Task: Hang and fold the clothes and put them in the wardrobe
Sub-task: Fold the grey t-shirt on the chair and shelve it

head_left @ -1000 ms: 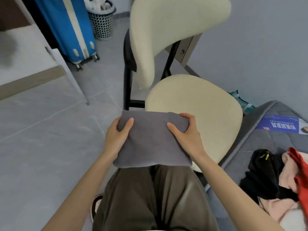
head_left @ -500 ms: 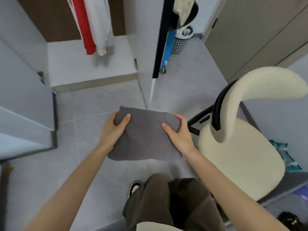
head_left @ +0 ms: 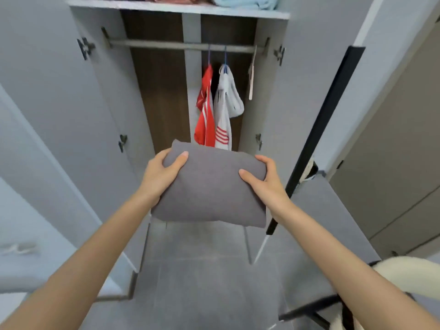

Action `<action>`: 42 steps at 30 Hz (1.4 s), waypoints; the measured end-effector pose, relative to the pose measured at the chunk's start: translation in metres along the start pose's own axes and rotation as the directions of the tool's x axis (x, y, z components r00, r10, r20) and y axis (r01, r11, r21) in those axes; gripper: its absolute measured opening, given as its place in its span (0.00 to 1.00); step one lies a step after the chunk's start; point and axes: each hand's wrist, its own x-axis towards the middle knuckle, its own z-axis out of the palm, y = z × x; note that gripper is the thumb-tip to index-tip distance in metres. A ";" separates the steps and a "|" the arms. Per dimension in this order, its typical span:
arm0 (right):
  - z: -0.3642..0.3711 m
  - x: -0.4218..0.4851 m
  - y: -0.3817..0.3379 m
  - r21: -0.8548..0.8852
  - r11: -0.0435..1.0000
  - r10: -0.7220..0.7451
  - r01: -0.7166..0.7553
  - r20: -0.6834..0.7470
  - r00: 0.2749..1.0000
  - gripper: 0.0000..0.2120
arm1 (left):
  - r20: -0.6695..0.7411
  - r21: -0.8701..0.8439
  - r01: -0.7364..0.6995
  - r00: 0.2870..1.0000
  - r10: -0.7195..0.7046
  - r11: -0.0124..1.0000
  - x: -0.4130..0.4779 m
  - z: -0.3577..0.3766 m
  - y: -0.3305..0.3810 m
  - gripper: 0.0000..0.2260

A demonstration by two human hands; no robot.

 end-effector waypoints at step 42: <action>0.282 0.674 -0.473 -0.442 0.494 -0.763 0.748 0.192 0.617 0.21 | -0.330 -0.421 -0.295 0.931 0.157 0.858 0.601 -0.232 0.282 0.25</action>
